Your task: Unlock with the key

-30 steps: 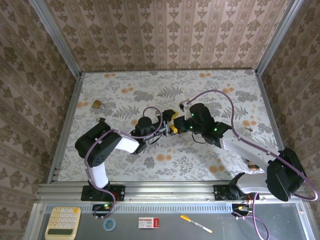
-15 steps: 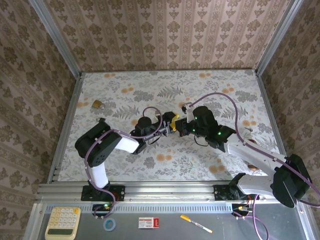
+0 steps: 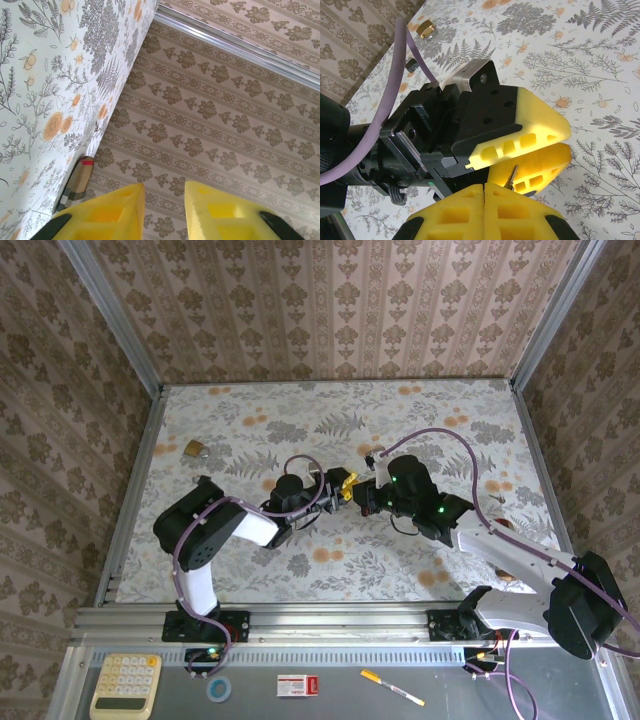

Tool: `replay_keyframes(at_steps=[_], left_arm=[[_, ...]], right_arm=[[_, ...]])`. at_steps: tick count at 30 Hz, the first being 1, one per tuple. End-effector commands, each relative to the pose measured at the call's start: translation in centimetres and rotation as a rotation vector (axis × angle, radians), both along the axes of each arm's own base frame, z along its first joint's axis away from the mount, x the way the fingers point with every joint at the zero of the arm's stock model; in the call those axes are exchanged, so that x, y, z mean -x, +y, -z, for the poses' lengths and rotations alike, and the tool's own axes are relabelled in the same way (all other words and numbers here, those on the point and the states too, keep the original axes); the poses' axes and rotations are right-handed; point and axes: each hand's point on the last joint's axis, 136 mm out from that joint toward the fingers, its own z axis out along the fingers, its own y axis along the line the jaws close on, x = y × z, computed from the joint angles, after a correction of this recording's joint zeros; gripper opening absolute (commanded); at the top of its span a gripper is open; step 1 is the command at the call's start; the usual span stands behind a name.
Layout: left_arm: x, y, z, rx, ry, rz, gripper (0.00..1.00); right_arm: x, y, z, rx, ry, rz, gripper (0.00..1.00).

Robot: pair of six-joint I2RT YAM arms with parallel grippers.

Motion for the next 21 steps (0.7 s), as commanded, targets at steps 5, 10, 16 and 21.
replay_keyframes(at_steps=[5, 10, 16, 21], left_arm=[[-0.3, 0.4, 0.3, -0.011, -0.039, -0.016, 0.2], [-0.3, 0.5, 0.7, -0.019, -0.038, -0.022, 0.07], [-0.4, 0.4, 0.0, -0.02, -0.068, -0.024, 0.0], [-0.4, 0.4, -1.1, -0.025, -0.129, -0.022, 0.0]], right_arm=[[0.5, -0.4, -0.1, 0.017, -0.013, -0.009, 0.0], [0.7, -0.6, 0.0, 0.017, -0.013, -0.014, 0.0], [0.9, -0.9, 0.3, 0.018, -0.007, -0.012, 0.0], [0.8, -1.0, 0.2, -0.005, -0.003, -0.008, 0.0]])
